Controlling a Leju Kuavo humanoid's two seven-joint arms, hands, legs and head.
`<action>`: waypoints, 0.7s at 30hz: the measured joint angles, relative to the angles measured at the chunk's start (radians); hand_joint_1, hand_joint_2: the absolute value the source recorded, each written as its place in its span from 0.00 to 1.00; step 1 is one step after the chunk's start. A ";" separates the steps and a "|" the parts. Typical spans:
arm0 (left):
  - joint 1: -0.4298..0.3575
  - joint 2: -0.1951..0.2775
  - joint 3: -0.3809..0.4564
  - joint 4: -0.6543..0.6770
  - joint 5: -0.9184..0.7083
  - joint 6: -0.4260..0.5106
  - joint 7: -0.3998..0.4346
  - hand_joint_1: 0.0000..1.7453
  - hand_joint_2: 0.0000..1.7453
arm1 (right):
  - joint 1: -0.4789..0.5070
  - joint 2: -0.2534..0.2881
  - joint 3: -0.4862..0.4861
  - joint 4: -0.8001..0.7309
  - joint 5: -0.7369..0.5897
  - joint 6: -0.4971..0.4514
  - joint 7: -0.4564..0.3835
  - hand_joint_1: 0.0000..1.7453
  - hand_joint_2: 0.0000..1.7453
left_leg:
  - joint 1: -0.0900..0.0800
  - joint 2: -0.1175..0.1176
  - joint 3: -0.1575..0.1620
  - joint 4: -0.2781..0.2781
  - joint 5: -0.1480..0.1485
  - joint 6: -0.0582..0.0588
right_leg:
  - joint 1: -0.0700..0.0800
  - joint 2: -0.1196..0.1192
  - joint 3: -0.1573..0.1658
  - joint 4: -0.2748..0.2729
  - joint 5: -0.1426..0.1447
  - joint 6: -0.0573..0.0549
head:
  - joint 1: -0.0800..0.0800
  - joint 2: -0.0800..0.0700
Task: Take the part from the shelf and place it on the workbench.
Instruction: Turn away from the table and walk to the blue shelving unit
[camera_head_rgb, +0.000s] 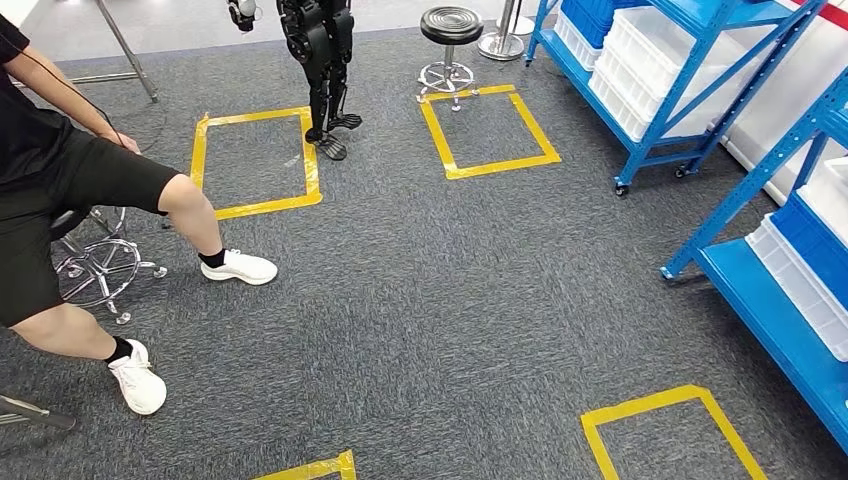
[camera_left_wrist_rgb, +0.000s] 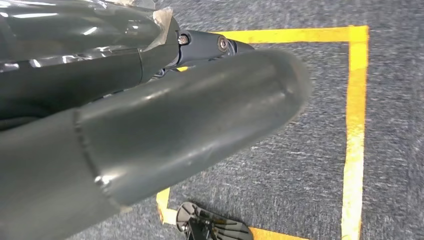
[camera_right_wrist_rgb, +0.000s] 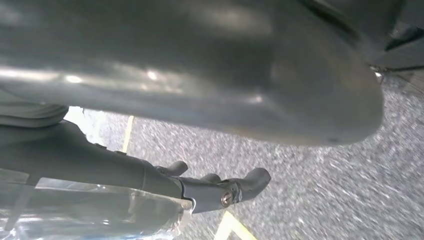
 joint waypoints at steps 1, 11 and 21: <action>0.000 -0.002 0.001 0.000 0.000 0.002 -0.001 0.00 0.00 | 0.000 -0.001 0.001 0.000 0.000 0.000 0.000 0.00 0.00 | 0.001 0.012 0.002 -0.007 0.004 0.008 | 0.000 -0.027 -0.015 0.033 -0.018 0.000 | 0.001 0.000; 0.007 -0.025 -0.005 0.000 -0.058 0.030 0.002 0.00 0.00 | -0.004 -0.030 0.000 0.000 -0.038 0.032 -0.021 0.00 0.00 | -0.013 0.132 0.014 -0.009 -0.009 -0.008 | -0.006 -0.176 0.016 -0.012 -0.011 0.031 | 0.004 0.000; -0.022 -0.050 -0.126 0.001 -0.214 -0.074 0.015 0.00 0.00 | -0.004 -0.069 -0.108 0.000 -0.179 -0.009 0.020 0.00 0.00 | 0.000 0.029 -0.109 0.282 -0.159 -0.038 | -0.012 -0.062 0.039 -0.033 0.013 -0.033 | -0.001 0.000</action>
